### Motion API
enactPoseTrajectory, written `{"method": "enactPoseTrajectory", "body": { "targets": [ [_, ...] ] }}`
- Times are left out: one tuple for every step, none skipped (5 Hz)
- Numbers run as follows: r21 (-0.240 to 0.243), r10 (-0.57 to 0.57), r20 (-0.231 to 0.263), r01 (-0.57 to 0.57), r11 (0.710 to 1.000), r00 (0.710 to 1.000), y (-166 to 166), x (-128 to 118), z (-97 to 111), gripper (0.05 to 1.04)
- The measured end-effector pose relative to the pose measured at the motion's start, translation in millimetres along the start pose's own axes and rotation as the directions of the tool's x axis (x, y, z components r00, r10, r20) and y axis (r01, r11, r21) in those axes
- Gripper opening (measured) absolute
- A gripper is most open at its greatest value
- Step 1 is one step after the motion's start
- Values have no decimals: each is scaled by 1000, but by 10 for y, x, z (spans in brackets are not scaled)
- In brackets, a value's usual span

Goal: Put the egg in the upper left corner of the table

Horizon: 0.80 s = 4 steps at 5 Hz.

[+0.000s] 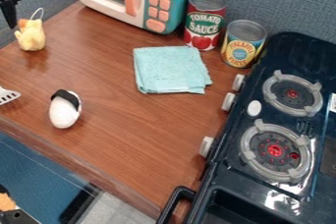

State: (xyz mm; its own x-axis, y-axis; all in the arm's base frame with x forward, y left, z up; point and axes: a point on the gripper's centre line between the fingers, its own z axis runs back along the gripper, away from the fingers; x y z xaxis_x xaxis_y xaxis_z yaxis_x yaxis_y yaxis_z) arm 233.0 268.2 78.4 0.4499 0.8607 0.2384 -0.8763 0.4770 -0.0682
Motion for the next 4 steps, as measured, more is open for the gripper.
{"method": "enactPoseTrajectory", "body": {
  "targets": [
    [2, -1, -31, 2, 1000, 1000, 1, -58, -88, 1001],
    [-33, -55, -52, 53, 998, 997, -4, -297, -28, 1001],
    [-58, -143, -46, 140, 988, 989, -83, -505, 81, 1001],
    [-116, -249, -31, 244, 963, 968, -181, -836, 219, 1001]
  ]
}}
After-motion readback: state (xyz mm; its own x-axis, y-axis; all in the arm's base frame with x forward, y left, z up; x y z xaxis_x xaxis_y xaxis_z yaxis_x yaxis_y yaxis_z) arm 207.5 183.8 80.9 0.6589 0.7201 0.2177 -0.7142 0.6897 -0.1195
